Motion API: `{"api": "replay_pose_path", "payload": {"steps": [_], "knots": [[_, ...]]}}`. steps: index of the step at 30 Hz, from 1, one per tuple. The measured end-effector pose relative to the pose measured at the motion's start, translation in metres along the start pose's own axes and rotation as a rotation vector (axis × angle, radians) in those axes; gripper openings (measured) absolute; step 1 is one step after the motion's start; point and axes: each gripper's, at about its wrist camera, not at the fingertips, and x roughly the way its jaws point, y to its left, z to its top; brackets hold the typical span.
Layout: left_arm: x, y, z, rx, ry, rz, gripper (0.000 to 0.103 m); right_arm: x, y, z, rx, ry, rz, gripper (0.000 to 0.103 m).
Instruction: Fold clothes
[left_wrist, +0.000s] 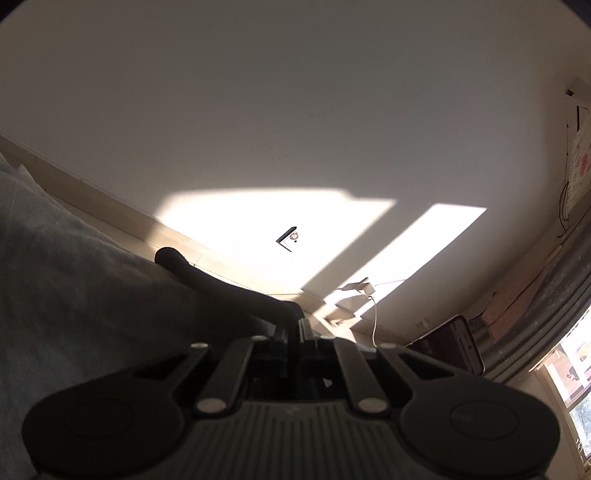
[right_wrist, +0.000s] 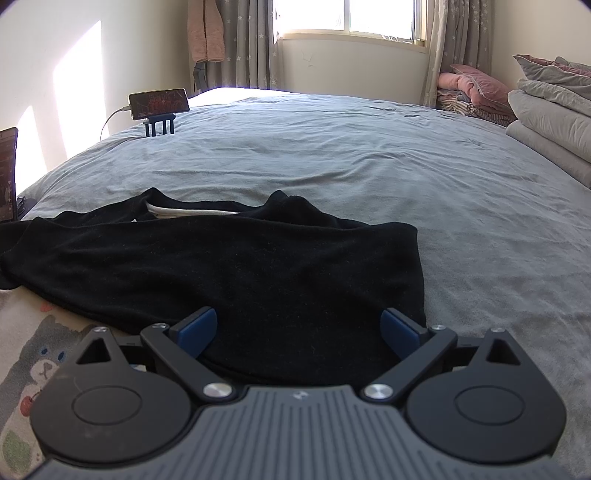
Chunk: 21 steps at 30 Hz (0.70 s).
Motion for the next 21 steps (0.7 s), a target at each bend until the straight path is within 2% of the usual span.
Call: {"api": "replay_pose_path", "payload": {"steps": [8, 13, 21], "knots": [[-0.042, -0.035, -0.011, 0.100, -0.013, -0.206, 0.005, -0.003, -0.004, 0.001, 0.024, -0.017, 0.000, 0.097], [-0.062, -0.057, -0.022, 0.178, 0.007, -0.327, 0.005, -0.015, -0.008, 0.005, 0.072, -0.098, 0.002, 0.097], [-0.069, -0.091, -0.063, 0.362, 0.198, -0.560, 0.005, -0.016, -0.016, 0.009, 0.140, -0.112, 0.003, 0.097]]}}
